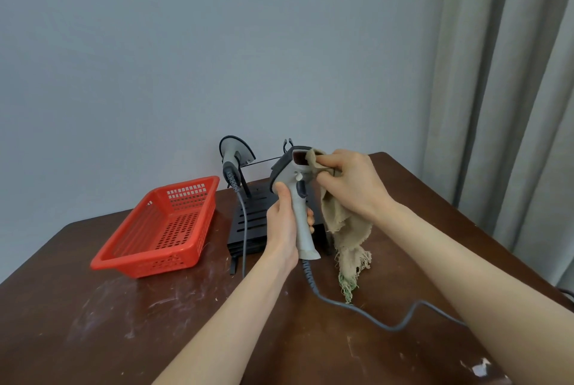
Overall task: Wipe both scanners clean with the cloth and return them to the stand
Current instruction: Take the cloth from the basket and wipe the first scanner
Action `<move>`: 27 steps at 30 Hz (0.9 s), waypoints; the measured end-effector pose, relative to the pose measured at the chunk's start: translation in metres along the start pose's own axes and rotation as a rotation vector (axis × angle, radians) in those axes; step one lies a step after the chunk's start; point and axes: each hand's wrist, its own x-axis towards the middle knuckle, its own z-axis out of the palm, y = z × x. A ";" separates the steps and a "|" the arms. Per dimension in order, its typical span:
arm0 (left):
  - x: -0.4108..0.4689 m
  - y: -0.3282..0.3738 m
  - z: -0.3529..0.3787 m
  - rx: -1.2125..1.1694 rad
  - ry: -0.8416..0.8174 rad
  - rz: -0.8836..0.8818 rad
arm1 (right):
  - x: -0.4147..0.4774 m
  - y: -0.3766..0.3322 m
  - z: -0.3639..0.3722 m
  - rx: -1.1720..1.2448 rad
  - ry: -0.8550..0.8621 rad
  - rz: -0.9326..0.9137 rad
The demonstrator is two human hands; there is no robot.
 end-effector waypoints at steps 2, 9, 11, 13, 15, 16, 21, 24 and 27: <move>0.000 0.000 0.002 0.043 0.016 0.011 | 0.000 -0.009 0.002 0.151 -0.023 -0.024; -0.001 0.001 -0.001 0.018 0.026 0.025 | 0.005 -0.006 -0.010 0.236 -0.096 -0.012; -0.001 0.000 -0.001 -0.005 0.017 0.031 | 0.007 -0.003 -0.011 0.210 -0.077 -0.009; -0.001 0.000 0.000 -0.009 0.011 0.039 | 0.009 0.000 -0.013 0.188 -0.063 -0.002; 0.000 0.001 -0.001 -0.015 0.003 0.043 | 0.010 0.002 -0.016 0.126 -0.058 0.003; 0.000 0.001 -0.002 -0.018 -0.001 0.041 | 0.011 0.003 -0.018 0.069 -0.056 0.007; 0.002 0.003 -0.004 -0.035 -0.031 0.022 | 0.015 0.016 -0.022 -0.249 0.135 0.120; 0.004 0.004 -0.006 -0.057 -0.020 0.019 | 0.013 0.019 -0.023 -0.112 0.163 0.185; 0.004 0.002 -0.008 -0.055 -0.003 0.014 | 0.010 0.005 -0.019 -0.023 0.188 0.058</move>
